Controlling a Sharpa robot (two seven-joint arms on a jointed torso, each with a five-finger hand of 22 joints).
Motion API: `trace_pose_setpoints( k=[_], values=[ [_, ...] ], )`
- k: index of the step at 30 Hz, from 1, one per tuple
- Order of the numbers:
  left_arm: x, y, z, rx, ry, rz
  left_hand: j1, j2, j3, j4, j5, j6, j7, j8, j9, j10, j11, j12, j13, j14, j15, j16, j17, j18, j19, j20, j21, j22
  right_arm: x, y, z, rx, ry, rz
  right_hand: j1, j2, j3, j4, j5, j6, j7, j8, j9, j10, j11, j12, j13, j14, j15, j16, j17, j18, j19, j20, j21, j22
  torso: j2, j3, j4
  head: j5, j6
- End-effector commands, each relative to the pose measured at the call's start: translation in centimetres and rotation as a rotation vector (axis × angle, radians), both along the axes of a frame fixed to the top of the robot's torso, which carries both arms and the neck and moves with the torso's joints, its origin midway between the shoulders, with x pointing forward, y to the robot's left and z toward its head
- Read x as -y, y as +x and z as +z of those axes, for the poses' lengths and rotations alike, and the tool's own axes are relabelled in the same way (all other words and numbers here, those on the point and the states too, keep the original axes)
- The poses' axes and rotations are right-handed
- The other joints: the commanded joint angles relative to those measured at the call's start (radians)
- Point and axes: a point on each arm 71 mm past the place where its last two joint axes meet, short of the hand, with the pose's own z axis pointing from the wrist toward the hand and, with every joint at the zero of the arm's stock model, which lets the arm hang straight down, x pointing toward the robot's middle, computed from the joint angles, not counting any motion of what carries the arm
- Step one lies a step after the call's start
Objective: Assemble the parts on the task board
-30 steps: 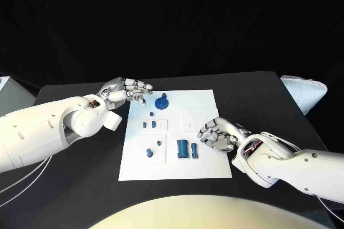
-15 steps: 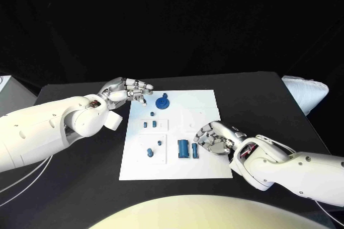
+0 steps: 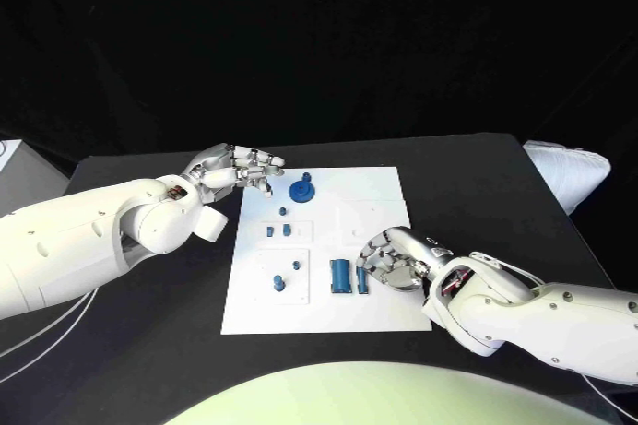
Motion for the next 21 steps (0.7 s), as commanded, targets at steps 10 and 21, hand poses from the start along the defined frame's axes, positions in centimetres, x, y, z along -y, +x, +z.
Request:
trace_pose_setpoints(
  k=[10,21],
  values=[
    [0.09,-0.05,0.04,0.0,-0.01,-0.007,-0.003,0.011,0.002,0.006,0.004,-0.007,0.003,0.003,-0.001,-0.008,-0.003,0.005,-0.001,-0.004,0.007,0.006,-0.001,0.014,0.008,0.002,-0.005,-0.002,-0.06,-0.13,-0.88,-0.075,-0.087,0.027,-0.02,0.002,0.006,-0.003,-0.001,0.005,-0.002,0.003,0.004,0.063,0.004,0.003,0.205,0.104,0.005,0.006,0.263,0.002,0.041,0.007,0.005,0.212,0.0,-0.0003,0.0003,0.0,0.0],
    [0.04,-0.05,0.03,-0.001,-0.009,-0.006,-0.003,0.012,0.002,0.007,0.004,-0.007,0.003,0.003,-0.001,-0.008,-0.003,0.006,-0.001,-0.004,0.007,0.006,-0.001,0.014,0.009,0.002,-0.005,-0.002,-0.29,-0.21,-0.72,-0.066,-0.066,0.03,-0.03,0.001,0.006,-0.004,0.0,0.006,-0.004,0.006,0.007,0.064,0.002,0.005,0.206,0.104,0.004,0.006,0.263,0.001,0.041,0.006,0.006,0.212,0.0,-0.0003,-0.0002,-0.001,0.0]
  ],
)
